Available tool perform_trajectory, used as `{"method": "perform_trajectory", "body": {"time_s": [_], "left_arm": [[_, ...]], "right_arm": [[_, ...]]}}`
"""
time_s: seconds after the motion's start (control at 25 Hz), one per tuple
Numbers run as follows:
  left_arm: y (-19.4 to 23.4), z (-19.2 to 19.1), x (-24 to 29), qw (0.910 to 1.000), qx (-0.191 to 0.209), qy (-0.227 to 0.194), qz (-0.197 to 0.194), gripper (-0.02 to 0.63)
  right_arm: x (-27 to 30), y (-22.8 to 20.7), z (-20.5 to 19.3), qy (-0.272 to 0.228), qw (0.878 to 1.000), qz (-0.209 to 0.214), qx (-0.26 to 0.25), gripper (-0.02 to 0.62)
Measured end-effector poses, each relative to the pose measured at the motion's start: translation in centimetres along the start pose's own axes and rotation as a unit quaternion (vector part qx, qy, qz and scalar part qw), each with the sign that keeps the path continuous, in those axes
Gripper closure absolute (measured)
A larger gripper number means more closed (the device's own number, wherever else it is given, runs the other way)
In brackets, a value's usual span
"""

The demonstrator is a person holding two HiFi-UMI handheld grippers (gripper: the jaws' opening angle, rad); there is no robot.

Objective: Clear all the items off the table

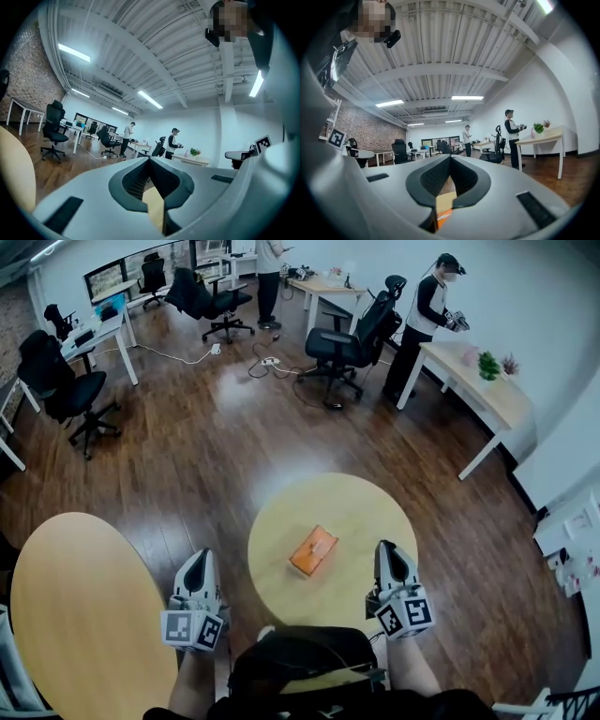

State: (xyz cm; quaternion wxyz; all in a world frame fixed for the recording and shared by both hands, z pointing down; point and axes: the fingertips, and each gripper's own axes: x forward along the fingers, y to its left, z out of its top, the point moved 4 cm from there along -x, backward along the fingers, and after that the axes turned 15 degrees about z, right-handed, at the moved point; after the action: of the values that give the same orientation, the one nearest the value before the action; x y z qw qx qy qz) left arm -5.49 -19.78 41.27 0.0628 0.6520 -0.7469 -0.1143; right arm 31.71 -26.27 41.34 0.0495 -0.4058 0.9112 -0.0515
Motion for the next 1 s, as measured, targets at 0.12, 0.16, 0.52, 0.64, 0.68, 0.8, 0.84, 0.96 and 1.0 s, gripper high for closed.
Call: {"method": "perform_trajectory", "body": {"time_s": [0.12, 0.16, 0.52, 0.64, 0.68, 0.8, 0.84, 0.96, 1.0], "left_arm": [[-0.8, 0.2, 0.4, 0.9999, -0.001, 0.002, -0.015, 0.604], [-1.1, 0.2, 0.6, 0.9998, -0.002, 0.002, -0.020, 0.604], [-3.1, -0.8, 2.3, 0.9981, -0.012, 0.021, -0.056, 0.604], [-3.1, -1.1, 2.8, 0.9978, -0.019, 0.028, -0.056, 0.604], [-3.0, -1.3, 2.9, 0.9977, -0.020, 0.030, -0.057, 0.606], [-3.2, -1.5, 3.4, 0.9972, -0.018, 0.033, -0.064, 0.604], [-3.4, -1.5, 3.6, 0.9970, -0.018, 0.033, -0.067, 0.604], [-3.6, -1.4, 4.1, 0.9967, -0.018, 0.032, -0.072, 0.606], [-3.6, -1.5, 4.1, 0.9967, -0.017, 0.032, -0.073, 0.606]], "right_arm": [[-0.4, -0.4, 0.6, -0.008, 1.000, -0.019, 0.003, 0.594], [-0.7, -0.7, 0.6, -0.010, 1.000, -0.026, 0.007, 0.594], [-3.5, -2.4, -0.1, -0.006, 0.997, -0.068, 0.023, 0.594], [-4.1, -2.6, 0.1, -0.009, 0.996, -0.082, 0.026, 0.594], [-4.2, -2.6, 0.2, -0.010, 0.996, -0.086, 0.025, 0.594], [-4.6, -2.9, 0.4, -0.015, 0.995, -0.093, 0.021, 0.594], [-4.7, -3.0, 0.4, -0.015, 0.995, -0.095, 0.020, 0.594], [-5.0, -3.2, 0.3, -0.017, 0.995, -0.099, 0.019, 0.594], [-5.1, -3.2, 0.3, -0.017, 0.995, -0.101, 0.019, 0.594]]}}
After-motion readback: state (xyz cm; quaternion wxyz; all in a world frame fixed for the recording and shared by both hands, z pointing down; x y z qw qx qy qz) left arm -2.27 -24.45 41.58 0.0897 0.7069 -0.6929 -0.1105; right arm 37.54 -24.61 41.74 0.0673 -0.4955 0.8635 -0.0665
